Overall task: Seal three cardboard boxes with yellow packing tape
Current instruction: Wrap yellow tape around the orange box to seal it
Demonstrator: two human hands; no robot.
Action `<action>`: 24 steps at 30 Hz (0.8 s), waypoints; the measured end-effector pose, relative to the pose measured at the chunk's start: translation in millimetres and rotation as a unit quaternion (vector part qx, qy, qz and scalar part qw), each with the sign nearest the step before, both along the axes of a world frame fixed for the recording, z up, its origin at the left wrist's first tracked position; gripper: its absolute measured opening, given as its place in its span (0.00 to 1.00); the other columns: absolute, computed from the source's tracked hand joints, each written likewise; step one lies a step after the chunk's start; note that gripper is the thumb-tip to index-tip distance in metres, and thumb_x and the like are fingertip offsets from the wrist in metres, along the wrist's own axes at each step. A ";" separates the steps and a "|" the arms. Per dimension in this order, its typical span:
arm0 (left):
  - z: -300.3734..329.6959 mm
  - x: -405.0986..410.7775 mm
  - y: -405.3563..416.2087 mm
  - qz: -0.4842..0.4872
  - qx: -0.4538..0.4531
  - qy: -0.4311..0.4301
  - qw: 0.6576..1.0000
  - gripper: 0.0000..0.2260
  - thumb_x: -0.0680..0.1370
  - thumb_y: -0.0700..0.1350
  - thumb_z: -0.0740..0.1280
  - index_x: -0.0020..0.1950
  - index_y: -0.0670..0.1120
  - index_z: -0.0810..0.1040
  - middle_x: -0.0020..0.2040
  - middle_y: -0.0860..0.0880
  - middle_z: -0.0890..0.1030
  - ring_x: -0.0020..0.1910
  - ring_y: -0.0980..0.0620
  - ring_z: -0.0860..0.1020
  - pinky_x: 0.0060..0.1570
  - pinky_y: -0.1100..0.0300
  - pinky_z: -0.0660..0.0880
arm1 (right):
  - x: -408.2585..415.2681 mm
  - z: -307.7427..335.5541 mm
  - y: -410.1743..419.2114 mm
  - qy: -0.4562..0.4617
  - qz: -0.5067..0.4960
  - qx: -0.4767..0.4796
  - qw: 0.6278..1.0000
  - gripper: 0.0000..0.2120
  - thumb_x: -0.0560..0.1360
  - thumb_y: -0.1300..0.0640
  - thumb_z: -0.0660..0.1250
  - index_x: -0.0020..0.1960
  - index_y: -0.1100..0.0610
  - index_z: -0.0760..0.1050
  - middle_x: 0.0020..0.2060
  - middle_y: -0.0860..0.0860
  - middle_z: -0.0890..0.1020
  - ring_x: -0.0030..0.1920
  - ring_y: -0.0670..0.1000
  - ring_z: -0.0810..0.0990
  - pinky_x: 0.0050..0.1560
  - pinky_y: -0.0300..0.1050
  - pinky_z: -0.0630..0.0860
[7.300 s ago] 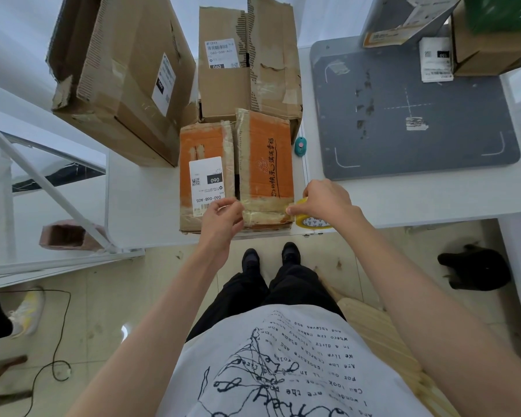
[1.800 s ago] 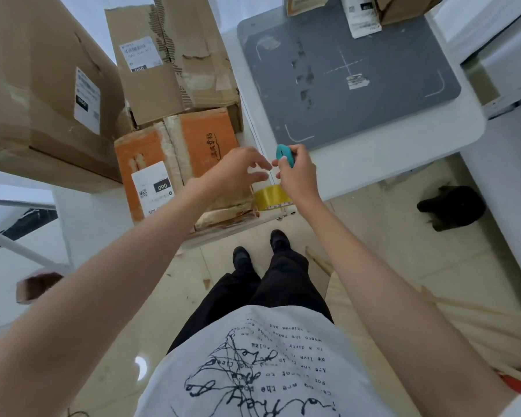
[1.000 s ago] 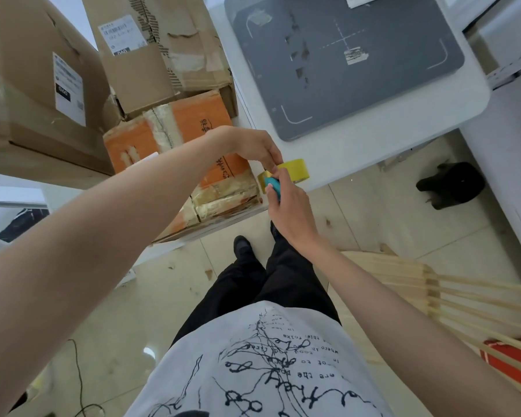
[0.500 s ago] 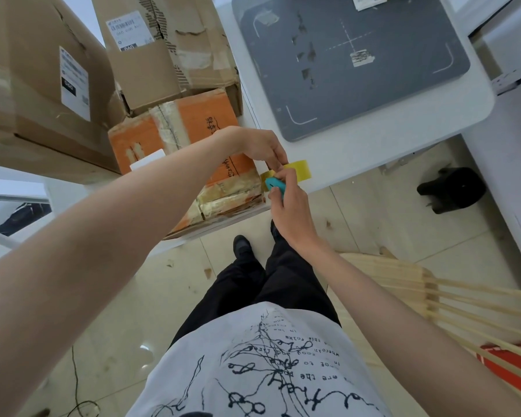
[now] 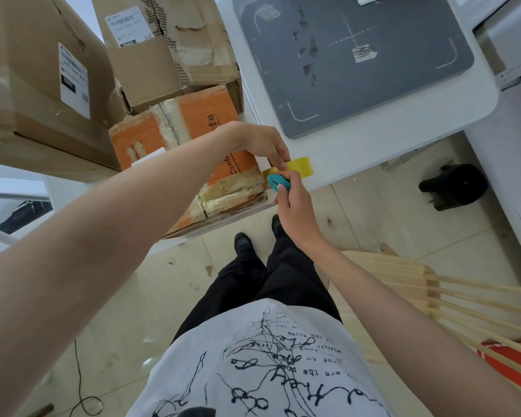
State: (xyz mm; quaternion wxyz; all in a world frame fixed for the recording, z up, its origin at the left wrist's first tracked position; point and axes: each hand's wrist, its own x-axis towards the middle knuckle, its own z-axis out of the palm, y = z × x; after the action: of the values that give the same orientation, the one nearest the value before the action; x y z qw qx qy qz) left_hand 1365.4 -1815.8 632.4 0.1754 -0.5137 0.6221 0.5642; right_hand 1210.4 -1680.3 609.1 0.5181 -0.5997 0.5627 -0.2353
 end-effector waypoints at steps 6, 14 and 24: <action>0.8 -1.2 -1.0 0.002 0.001 0.002 1.000 0.11 0.81 0.46 0.69 0.63 0.49 0.82 0.60 0.54 0.82 0.64 0.53 0.77 0.73 0.51 0.68 | 7.0 3.9 -2.7 0.036 -0.004 -0.049 0.998 0.06 0.85 0.61 0.58 0.60 0.61 0.67 0.55 0.52 0.71 0.52 0.47 0.74 0.54 0.39 0.75; 5.1 -1.8 0.5 0.016 0.009 0.015 1.000 0.09 0.81 0.42 0.67 0.60 0.49 0.84 0.56 0.54 0.84 0.60 0.55 0.80 0.67 0.59 0.71 | 17.8 15.4 -11.1 0.132 0.040 -0.077 0.987 0.06 0.85 0.59 0.58 0.58 0.62 0.67 0.52 0.57 0.74 0.45 0.55 0.78 0.45 0.53 0.79; 5.8 -3.7 1.7 0.021 -0.002 0.008 1.000 0.13 0.82 0.39 0.64 0.63 0.46 0.83 0.59 0.52 0.83 0.60 0.54 0.79 0.66 0.59 0.71 | 22.2 10.8 -18.8 0.193 0.055 -0.112 0.973 0.08 0.85 0.57 0.58 0.58 0.62 0.69 0.52 0.56 0.75 0.43 0.55 0.78 0.42 0.53 0.80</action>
State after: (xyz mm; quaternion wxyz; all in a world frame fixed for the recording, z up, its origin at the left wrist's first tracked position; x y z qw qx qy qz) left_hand 1361.7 -1814.1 638.2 0.1572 -0.5221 0.6141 0.5706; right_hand 1232.6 -1699.0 619.9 0.3414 -0.7181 0.5882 -0.1476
